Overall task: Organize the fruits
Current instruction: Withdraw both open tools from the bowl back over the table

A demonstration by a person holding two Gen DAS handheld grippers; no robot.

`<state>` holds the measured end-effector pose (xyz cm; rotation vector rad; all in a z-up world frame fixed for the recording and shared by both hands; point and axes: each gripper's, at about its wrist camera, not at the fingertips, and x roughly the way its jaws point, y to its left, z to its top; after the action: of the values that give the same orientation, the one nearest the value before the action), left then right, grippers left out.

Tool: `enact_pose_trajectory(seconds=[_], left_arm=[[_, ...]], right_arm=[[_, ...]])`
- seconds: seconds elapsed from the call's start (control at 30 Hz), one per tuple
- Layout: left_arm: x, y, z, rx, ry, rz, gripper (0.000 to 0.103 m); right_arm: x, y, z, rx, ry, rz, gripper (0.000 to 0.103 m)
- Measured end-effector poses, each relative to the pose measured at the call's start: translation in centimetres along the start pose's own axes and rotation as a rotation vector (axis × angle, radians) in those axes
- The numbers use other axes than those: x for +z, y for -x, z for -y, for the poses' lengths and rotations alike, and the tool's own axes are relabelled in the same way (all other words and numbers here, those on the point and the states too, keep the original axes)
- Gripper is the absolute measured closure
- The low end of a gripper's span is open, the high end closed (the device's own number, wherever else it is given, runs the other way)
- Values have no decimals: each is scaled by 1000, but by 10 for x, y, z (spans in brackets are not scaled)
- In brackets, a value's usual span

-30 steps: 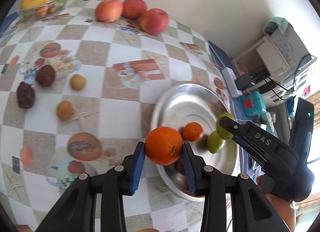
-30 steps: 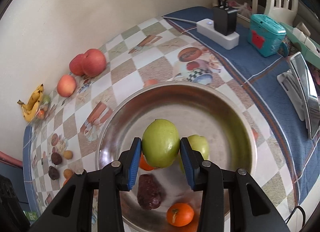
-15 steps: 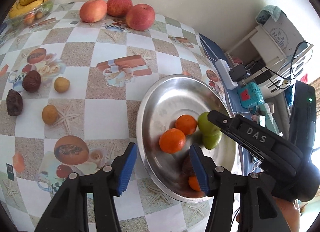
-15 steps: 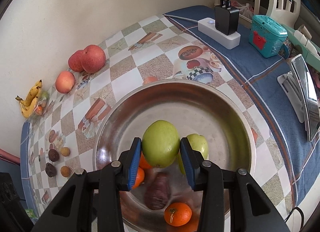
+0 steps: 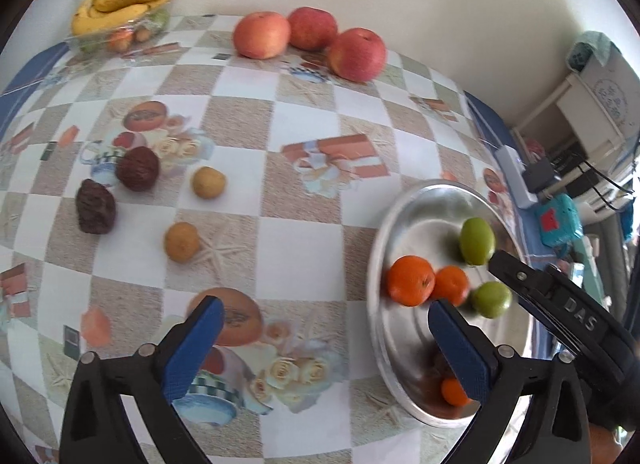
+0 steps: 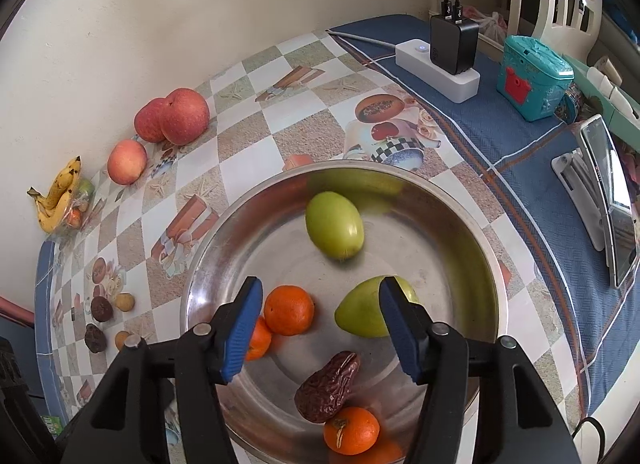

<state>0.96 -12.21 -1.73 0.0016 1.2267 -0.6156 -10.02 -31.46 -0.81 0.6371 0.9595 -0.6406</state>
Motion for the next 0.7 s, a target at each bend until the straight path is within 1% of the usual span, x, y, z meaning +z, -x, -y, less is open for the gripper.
enact_pose_trajectory(seconds=[0.03, 0.07, 0.23, 0.27, 0.3, 0.43, 0.57, 0.6, 0.67, 0.7], left_arm=[[1, 1, -4, 19, 8, 8, 0], [2, 1, -8, 38, 18, 17, 0], [8, 10, -25, 125, 57, 74, 0], [10, 12, -28, 144, 59, 83, 0], [11, 14, -30, 169, 61, 96, 0], [17, 22, -41, 281, 59, 132, 0], [22, 29, -52, 389, 64, 140, 0], [23, 30, -55, 408, 69, 139, 0], [24, 35, -61, 438, 86, 150, 0], [24, 38, -63, 457, 97, 158, 0]], right_arm=[[0, 0, 0, -5, 5, 0, 28], [0, -1, -1, -10, 10, 1, 25], [-2, -3, -5, -16, 40, -4, 24], [-3, -4, -7, -19, 50, -5, 18], [-3, -4, -9, -24, 61, -5, 15], [-6, -5, -16, -30, 102, 6, 14], [-8, -1, -27, -27, 154, 31, 13], [-9, 0, -31, -29, 175, 41, 13], [-11, 3, -39, -29, 210, 62, 7], [-11, 4, -43, -26, 225, 70, 7]])
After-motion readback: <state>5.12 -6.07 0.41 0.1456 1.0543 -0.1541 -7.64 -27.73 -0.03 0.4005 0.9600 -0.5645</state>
